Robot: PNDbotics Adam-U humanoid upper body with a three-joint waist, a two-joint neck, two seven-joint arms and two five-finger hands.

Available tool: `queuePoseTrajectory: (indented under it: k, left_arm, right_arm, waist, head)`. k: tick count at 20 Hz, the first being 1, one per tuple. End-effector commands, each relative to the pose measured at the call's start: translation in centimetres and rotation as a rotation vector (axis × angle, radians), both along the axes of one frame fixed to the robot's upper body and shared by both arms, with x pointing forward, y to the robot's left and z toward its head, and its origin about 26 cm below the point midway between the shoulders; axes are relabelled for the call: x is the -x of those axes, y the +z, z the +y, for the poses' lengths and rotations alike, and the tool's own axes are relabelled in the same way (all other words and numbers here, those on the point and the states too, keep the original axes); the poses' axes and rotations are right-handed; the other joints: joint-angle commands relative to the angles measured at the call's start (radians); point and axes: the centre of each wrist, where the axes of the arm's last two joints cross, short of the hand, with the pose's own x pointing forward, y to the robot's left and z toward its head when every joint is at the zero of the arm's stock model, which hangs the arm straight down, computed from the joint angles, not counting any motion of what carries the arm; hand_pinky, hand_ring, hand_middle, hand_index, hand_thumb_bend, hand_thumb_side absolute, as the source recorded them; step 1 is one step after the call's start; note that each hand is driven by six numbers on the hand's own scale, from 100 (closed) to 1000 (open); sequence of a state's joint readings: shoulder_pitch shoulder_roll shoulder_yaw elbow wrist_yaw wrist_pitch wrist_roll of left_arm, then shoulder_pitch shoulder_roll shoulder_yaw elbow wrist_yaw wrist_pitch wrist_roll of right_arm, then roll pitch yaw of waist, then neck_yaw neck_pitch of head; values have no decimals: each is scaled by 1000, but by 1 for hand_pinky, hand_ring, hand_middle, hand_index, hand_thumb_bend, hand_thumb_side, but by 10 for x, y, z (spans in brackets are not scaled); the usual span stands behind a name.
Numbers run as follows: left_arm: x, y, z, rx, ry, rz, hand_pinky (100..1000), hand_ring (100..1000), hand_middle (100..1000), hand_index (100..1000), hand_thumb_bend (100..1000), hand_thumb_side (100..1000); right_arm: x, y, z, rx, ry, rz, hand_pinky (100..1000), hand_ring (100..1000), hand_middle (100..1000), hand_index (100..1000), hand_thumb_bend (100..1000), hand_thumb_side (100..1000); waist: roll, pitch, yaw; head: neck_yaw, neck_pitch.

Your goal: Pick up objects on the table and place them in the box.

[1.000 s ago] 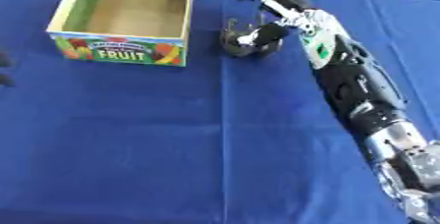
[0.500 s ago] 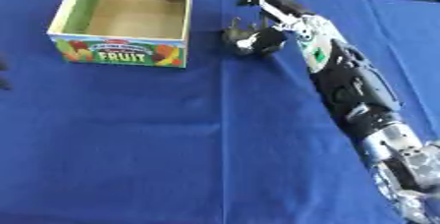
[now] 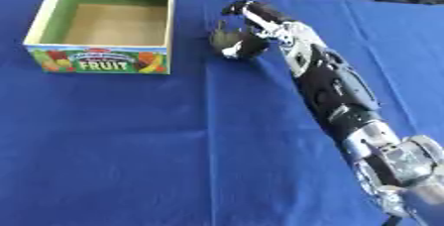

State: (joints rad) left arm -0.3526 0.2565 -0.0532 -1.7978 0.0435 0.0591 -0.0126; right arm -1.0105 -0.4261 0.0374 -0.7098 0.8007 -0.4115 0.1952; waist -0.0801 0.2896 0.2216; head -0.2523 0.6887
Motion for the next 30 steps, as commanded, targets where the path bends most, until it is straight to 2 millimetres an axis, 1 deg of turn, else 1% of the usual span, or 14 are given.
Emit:
queuePoseTrajectory:
  k: [1,2,4,5,6,9,10,11,12,16,18,23,26,30]
  left_arm:
    - [1,9,1,-15,-4,-29,480,629,583,689,588,495]
    - [1,9,1,-14,-3,-29,480,629,583,689,588,496]
    - [1,9,2,-15,-2,-28,480,629,583,689,587,496]
    - [1,9,2,-14,-2,-28,480,629,583,689,587,496]
    - [1,9,2,-14,-1,-29,480,629,582,690,587,496]
    - [1,8,2,-14,-1,-28,480,629,583,690,586,496]
    - [1,8,2,-14,-1,-28,480,629,582,690,585,496]
    - [1,8,2,-14,-1,-27,480,629,582,690,585,496]
    - [1,8,2,-14,0,-27,480,629,582,690,585,496]
    - [1,8,2,-13,1,-27,480,629,582,690,584,496]
    - [1,8,3,-13,1,-26,480,629,582,690,584,496]
    - [1,6,3,-15,2,-21,481,629,582,690,580,497]
    - [1,6,3,-17,0,-19,481,629,582,690,580,497]
    - [1,6,2,-19,-10,-19,481,629,582,691,579,496]
  right_arm:
    - [0,12,-9,53,-3,10,748,868,818,873,553,461]
    - [0,13,-9,65,1,20,721,822,773,843,474,398]
    - [1,15,-10,82,2,34,668,753,719,790,362,290]
    - [1,15,-10,87,0,39,642,708,676,755,296,200]
    - [1,15,-10,92,-1,43,603,646,615,704,228,100]
    - [2,17,-11,95,-10,29,504,538,506,591,116,100]
    - [2,18,-12,92,-15,14,465,507,473,549,100,100]
    - [2,19,-12,87,-20,-5,446,493,459,531,100,100]
    - [2,20,-12,80,-26,-27,409,470,432,503,100,100]
    - [3,26,-13,40,-35,-121,375,451,409,480,100,100]
    - [4,34,-12,24,-30,-164,373,450,408,480,100,100]
    - [7,60,-10,13,-21,-262,376,454,410,483,100,100]
    - [7,75,-2,-15,2,-303,375,454,410,483,100,100]
    - [6,93,18,-34,58,-348,377,455,411,485,100,100]
  waist:
    - [4,-21,-2]
    - [4,-21,-3]
    - [5,-22,-4]
    - [5,-22,-4]
    - [5,-22,-4]
    - [6,-22,-5]
    - [6,-23,-5]
    - [6,-23,-5]
    - [7,-23,-5]
    - [7,-25,-6]
    - [7,-27,-7]
    - [7,-32,-9]
    - [7,-36,-7]
    - [9,-40,4]
  head:
    - [-8,-11]
    - [-8,-11]
    - [-7,-10]
    - [-7,-10]
    - [-7,-10]
    - [-7,-10]
    - [-8,-10]
    - [-9,-10]
    - [-9,-11]
    - [-12,-11]
    - [-13,-10]
    - [-10,-6]
    - [-10,-5]
    - [-17,-4]
